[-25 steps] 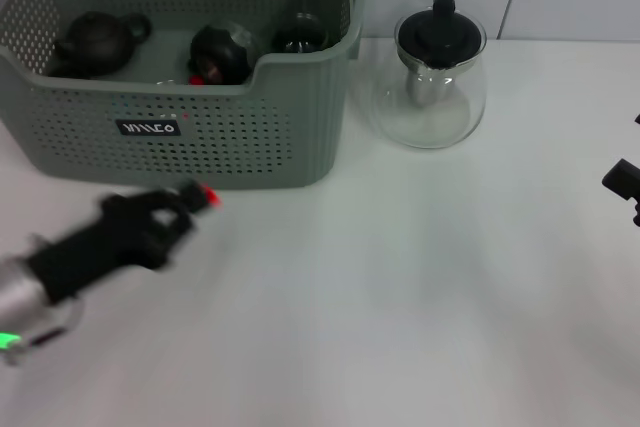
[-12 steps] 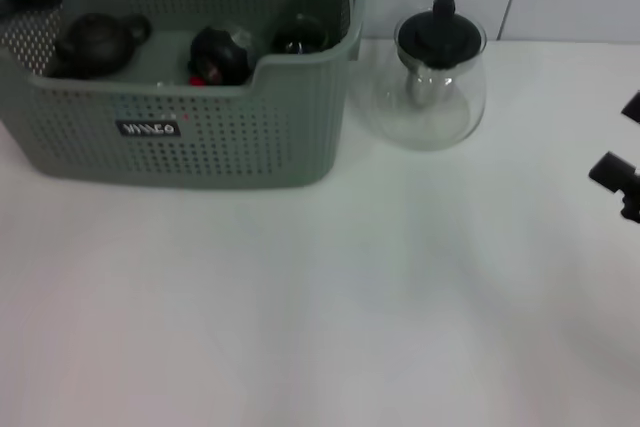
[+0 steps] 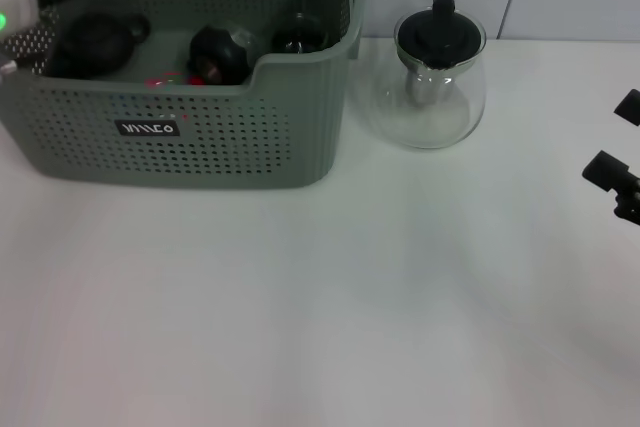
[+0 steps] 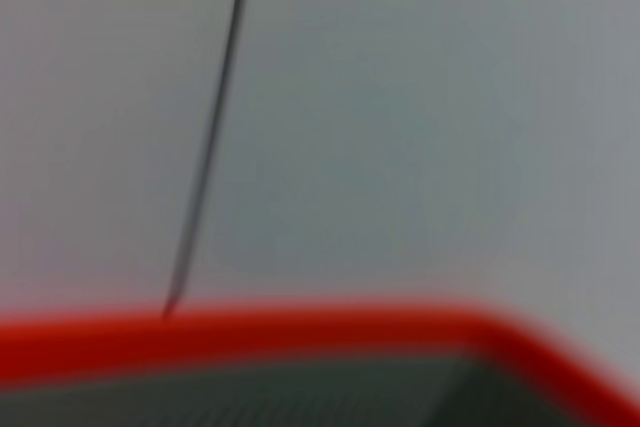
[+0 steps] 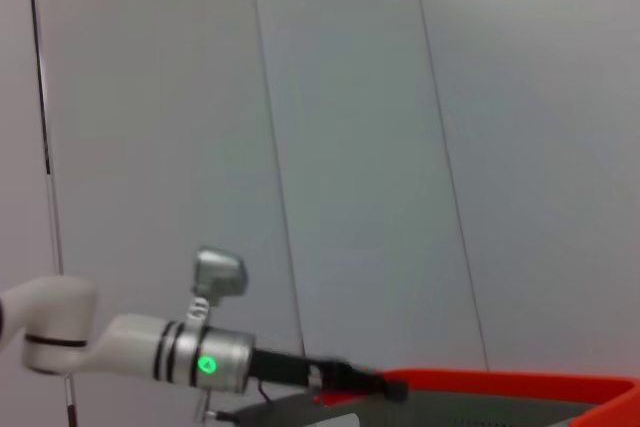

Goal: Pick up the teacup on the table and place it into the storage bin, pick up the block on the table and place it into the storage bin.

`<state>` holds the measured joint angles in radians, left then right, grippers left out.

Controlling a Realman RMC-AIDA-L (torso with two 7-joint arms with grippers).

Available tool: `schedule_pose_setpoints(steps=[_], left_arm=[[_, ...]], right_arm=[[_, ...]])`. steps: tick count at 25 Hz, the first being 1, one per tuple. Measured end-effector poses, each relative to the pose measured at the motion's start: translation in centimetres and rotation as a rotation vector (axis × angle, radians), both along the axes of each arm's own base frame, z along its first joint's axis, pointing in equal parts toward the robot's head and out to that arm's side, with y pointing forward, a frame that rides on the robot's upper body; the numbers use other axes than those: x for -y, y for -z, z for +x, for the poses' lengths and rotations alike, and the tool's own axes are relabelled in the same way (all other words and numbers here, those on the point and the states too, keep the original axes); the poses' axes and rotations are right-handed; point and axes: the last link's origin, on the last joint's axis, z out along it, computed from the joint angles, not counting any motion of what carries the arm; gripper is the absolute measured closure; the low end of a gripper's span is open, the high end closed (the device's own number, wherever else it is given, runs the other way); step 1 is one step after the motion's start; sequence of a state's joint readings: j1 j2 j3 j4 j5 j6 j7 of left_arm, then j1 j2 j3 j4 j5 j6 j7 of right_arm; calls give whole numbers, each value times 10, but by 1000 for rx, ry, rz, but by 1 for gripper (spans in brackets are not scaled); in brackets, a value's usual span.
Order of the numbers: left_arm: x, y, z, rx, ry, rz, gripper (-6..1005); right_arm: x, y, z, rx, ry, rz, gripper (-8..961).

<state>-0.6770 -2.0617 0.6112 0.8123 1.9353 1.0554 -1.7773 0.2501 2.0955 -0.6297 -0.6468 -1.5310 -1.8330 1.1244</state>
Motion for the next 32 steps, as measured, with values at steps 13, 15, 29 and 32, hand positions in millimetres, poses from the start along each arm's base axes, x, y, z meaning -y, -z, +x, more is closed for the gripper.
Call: schedule_pose_setpoints(steps=[13,15,29,32], left_arm=[[175,-5,-40,244,581,-79,247],[183,14,-46,226,536,-205,210],[207,105,-64,53,533,-429,65],[207,115,-66,2,561,-438,65]], right_arm=[[-4,31,-4,168,-45,-225,14],[-10,43,-8,232,-54,-343,14],[-25,97,-27,304,-139,-455,13],[-22,107,-27,326,-185,-408,13]])
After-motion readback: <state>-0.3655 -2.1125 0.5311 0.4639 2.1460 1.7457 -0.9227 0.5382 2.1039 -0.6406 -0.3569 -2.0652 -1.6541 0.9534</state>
